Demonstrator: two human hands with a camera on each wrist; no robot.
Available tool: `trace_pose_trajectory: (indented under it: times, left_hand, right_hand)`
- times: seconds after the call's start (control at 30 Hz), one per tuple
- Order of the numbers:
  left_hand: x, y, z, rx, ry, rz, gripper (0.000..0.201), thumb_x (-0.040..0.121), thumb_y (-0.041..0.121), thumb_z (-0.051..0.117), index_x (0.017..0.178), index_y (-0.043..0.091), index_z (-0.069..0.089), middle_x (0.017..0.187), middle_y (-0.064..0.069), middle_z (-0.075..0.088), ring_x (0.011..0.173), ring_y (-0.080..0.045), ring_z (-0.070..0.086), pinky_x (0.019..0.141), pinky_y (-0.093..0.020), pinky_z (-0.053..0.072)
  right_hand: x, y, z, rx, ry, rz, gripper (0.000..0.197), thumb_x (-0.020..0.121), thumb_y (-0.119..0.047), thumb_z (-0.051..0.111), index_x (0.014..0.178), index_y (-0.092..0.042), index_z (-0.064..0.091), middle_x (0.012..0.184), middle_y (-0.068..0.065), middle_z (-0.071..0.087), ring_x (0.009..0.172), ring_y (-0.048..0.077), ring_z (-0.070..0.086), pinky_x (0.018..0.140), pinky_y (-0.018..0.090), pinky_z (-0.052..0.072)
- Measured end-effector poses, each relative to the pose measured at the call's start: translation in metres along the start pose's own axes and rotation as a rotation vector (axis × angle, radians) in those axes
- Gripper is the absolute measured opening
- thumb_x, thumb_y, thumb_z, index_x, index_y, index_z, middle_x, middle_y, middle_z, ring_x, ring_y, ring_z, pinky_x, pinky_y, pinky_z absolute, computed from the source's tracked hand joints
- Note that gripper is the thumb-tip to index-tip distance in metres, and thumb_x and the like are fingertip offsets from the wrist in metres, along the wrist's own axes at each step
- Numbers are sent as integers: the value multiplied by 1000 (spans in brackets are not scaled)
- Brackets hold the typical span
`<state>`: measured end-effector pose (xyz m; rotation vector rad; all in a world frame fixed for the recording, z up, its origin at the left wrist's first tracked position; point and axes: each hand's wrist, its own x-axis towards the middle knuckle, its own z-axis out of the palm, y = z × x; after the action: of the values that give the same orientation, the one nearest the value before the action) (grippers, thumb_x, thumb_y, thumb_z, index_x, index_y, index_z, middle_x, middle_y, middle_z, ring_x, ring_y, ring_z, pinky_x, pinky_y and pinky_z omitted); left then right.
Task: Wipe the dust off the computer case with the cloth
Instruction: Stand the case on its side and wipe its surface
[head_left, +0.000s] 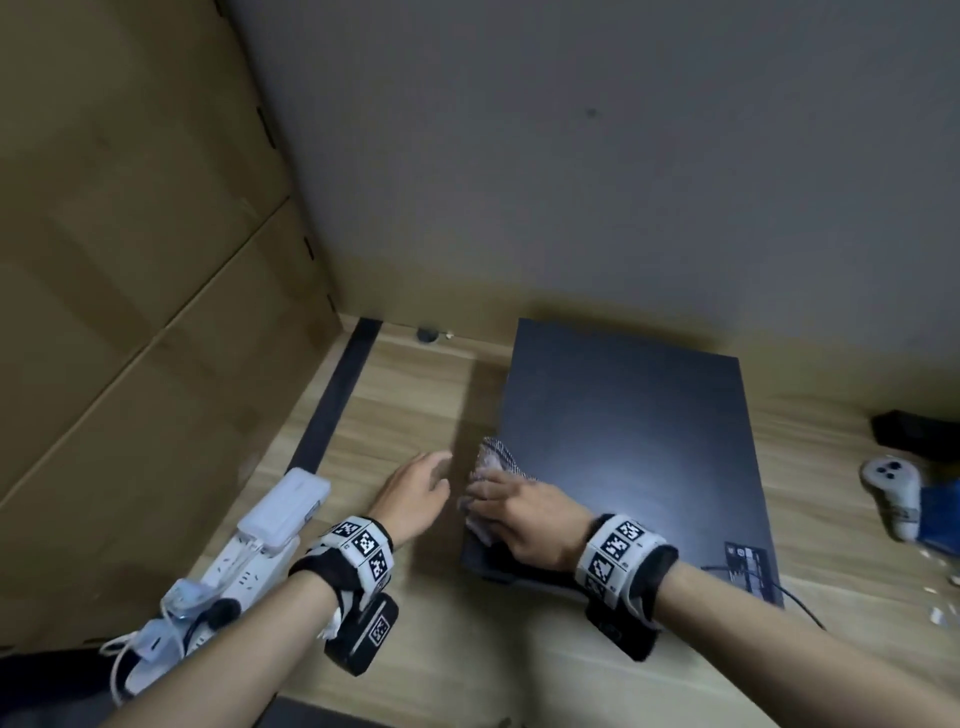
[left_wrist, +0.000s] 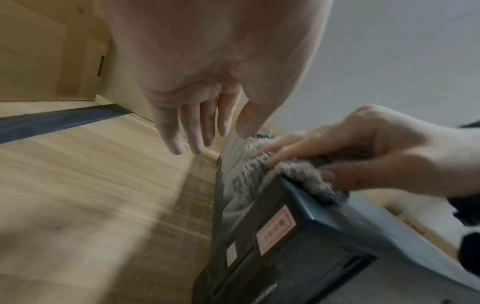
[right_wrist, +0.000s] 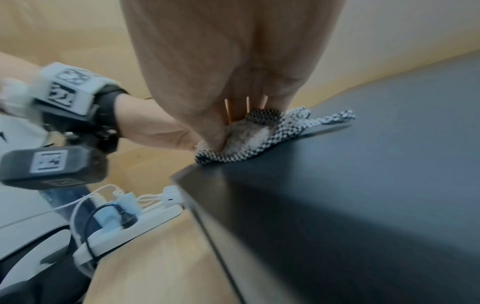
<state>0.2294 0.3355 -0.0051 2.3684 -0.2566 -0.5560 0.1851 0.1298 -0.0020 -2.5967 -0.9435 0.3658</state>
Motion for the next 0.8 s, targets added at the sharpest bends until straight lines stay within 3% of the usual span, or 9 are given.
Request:
trace_pose_trajectory:
  times: [0.17,0.3,0.43,0.47,0.53,0.57,0.63,0.73,0.8]
  left_hand:
    - [-22,-25,4,-202,-57,2,35,91,17,51,124,25,62,121,6,65,110,-7,59,99,-29,47]
    - [-37,-34,9,-285,-44,53,34,90,13,51,121,22,64,117,7,66,106,-8,61,96,-26,47]
    - [-48,-47,20,-301,74,100,33,89,8,51,118,15,66,128,7,55,119,-6,52,106,-23,38]
    - [-53,-50,24,-310,102,107,33,89,7,51,118,14,67,131,7,53,122,-6,50,107,-23,37]
    - [-61,-53,33,-392,83,98,33,89,3,49,116,10,67,130,1,57,118,-8,52,103,-24,41]
    - [-64,-51,38,-450,40,92,31,89,1,49,113,7,67,124,-5,62,112,-11,56,98,-24,44]
    - [-68,-45,45,-623,-88,70,26,87,4,49,107,5,65,112,-14,67,104,-19,61,92,-32,45]
    - [-68,-32,49,-774,-194,11,45,91,13,51,136,9,52,136,-2,56,125,-7,49,111,-30,36]
    - [-66,-21,50,-721,-201,42,49,96,21,50,144,12,44,142,8,48,131,0,42,112,-22,31]
  right_hand:
    - [-16,-36,3,25,111,99,60,97,-62,26,116,-22,67,130,-7,62,125,19,55,86,35,57]
    - [-9,-52,13,24,207,212,43,87,-43,42,109,-22,71,124,-7,67,112,21,62,81,34,57]
    - [3,-78,26,-99,198,230,30,93,-30,43,106,-22,68,125,-8,64,115,18,58,74,35,59]
    - [5,-83,28,-120,177,242,27,93,-30,45,107,-22,67,127,-9,62,118,17,56,75,36,59]
    - [4,-86,28,-82,157,265,27,91,-27,54,115,-22,64,138,-8,56,126,17,51,90,33,55]
    - [2,-84,27,-7,171,286,32,90,-26,57,121,-22,62,146,-6,50,132,16,48,98,29,49]
    - [-6,-77,19,186,244,353,41,91,-25,56,132,-22,58,155,-3,41,139,10,41,102,23,42]
    - [-24,-64,6,284,384,465,45,91,-25,47,133,-22,60,150,-5,48,134,9,49,98,29,51]
    - [-37,-60,2,176,373,507,41,92,-18,48,131,-21,63,141,-6,57,127,11,55,96,37,53]
